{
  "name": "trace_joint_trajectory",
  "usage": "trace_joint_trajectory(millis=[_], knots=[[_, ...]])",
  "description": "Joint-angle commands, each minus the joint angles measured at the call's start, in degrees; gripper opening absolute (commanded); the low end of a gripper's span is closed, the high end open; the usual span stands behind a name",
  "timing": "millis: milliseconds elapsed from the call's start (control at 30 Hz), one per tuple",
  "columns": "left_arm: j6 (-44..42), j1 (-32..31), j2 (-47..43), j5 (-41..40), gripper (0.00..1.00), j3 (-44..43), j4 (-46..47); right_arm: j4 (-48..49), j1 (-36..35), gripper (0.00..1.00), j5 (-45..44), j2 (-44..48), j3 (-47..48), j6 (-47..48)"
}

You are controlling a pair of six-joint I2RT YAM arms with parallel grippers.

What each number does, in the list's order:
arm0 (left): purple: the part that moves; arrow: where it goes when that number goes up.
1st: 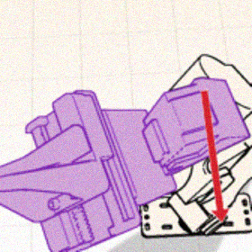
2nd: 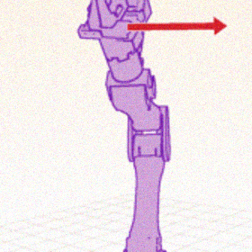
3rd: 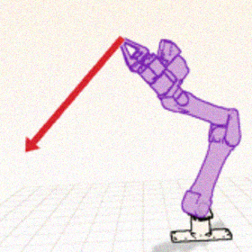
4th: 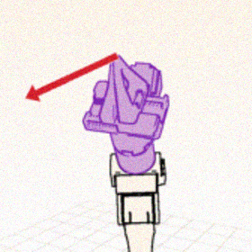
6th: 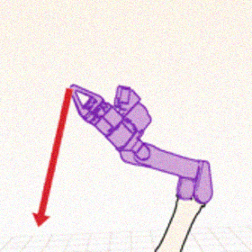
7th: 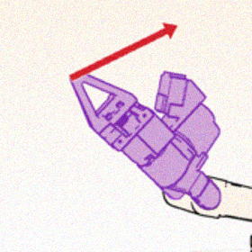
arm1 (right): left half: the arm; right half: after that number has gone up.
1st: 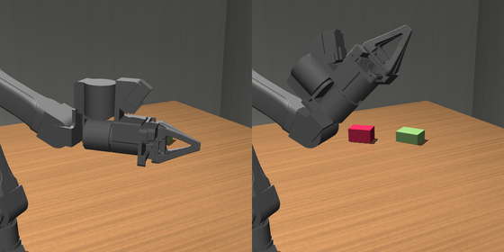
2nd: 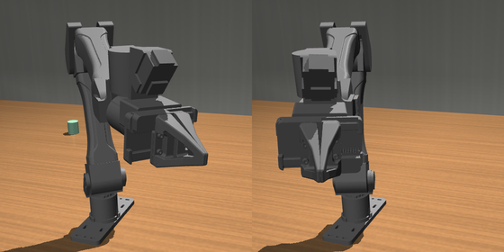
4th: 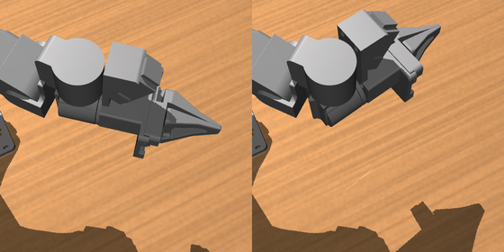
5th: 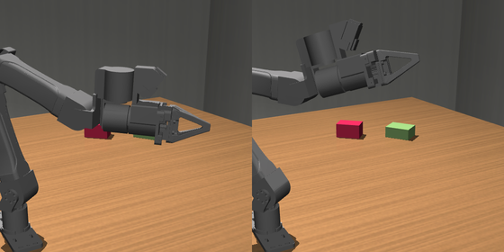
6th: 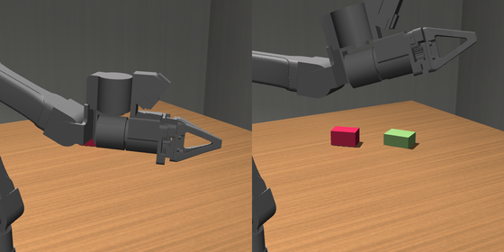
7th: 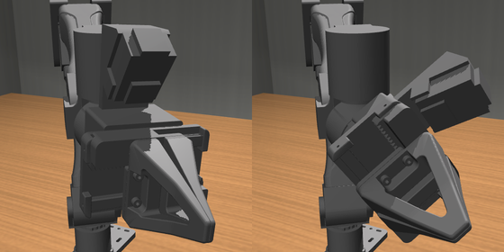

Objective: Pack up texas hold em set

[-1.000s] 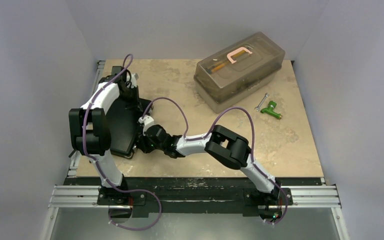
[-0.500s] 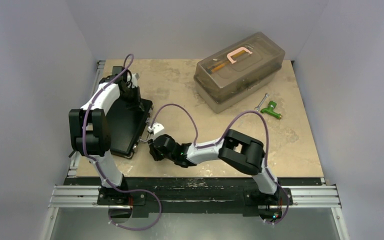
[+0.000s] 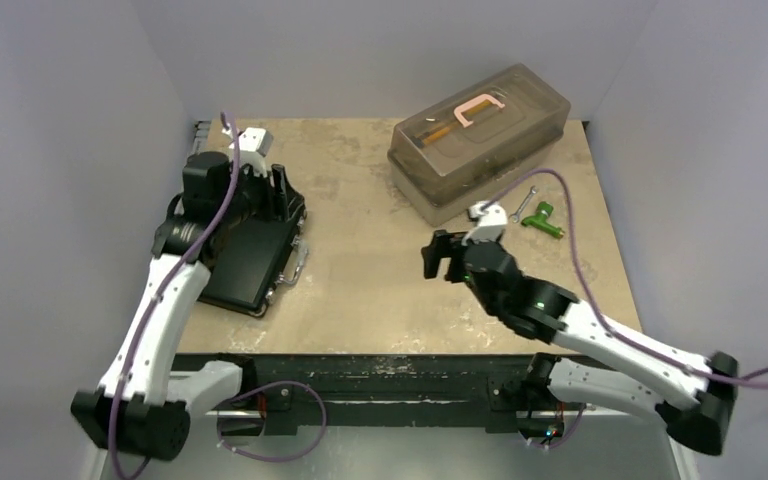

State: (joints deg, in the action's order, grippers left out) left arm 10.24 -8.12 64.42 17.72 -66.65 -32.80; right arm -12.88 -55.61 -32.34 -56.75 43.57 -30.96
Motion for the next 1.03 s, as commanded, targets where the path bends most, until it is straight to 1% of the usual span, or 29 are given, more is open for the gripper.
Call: trace_joint_trajectory(millis=[0, 67, 133, 200, 333, 467, 567, 633, 733, 833, 900, 967, 1000], knots=[[-2.04, -2.48, -10.7, -2.21, 0.54, 3.88, 7.71, -19.33, -0.37, 0.9, -11.34, 14.13, 3.74, 2.06], [-1.04, -2.47, -15.91, -2.27, 0.55, 4.51, 7.63, -24.98, -0.33, 0.98, -15.6, 17.78, 7.39, 2.71], [-0.12, -2.51, -21.36, -3.0, 0.58, 5.13, 7.42, -31.34, -0.37, 0.99, -20.43, 19.57, 12.16, 3.17], [0.36, -2.51, -26.55, -4.3, 0.62, 5.42, 6.55, -37.25, -0.37, 0.99, -24.23, 20.46, 16.53, 1.6], [0.28, -2.49, -34.67, -7.84, 0.66, 4.46, 2.46, -43.77, -0.37, 0.99, -27.69, 21.84, 24.59, -1.33], [0.76, -2.51, -40.23, -9.73, 0.69, 3.34, 0.74, -41.78, -0.37, 0.99, -27.94, 24.12, 27.59, -0.91], [1.93, -2.47, -42.01, -9.76, 0.72, 2.1, 0.68, -35.95, -0.37, 0.99, -27.38, 26.03, 26.27, 4.0], [2.66, -2.49, -42.21, -9.22, 0.72, 0.45, -0.83, -34.33, -0.37, 0.99, -26.83, 26.41, 26.38, 6.27], [3.18, -2.51, -42.67, -8.8, 0.72, -0.8, -2.67, -34.63, -0.37, 0.99, -26.21, 26.21, 27.37, 5.53], [3.36, -2.51, -43.71, -9.75, 0.72, -0.67, -3.54, -37.39, -0.37, 0.99, -25.24, 26.91, 27.54, 1.74], [3.32, -2.49, -44.5, -10.22, 0.72, -0.04, -3.52, -31.46, -0.37, 0.99, -25.01, 28.38, 24.29, 6.96], [3.4, -2.51, -45.17, -10.33, 0.72, 0.2, -3.79, -33.78, -0.29, 0.99, -25.31, 27.83, 25.51, 4.08], [3.31, -2.45, -45.44, -10.41, 0.73, 0.21, -3.89, -37.7, -0.28, 0.99, -26.35, 27.2, 26.88, 1.72]])
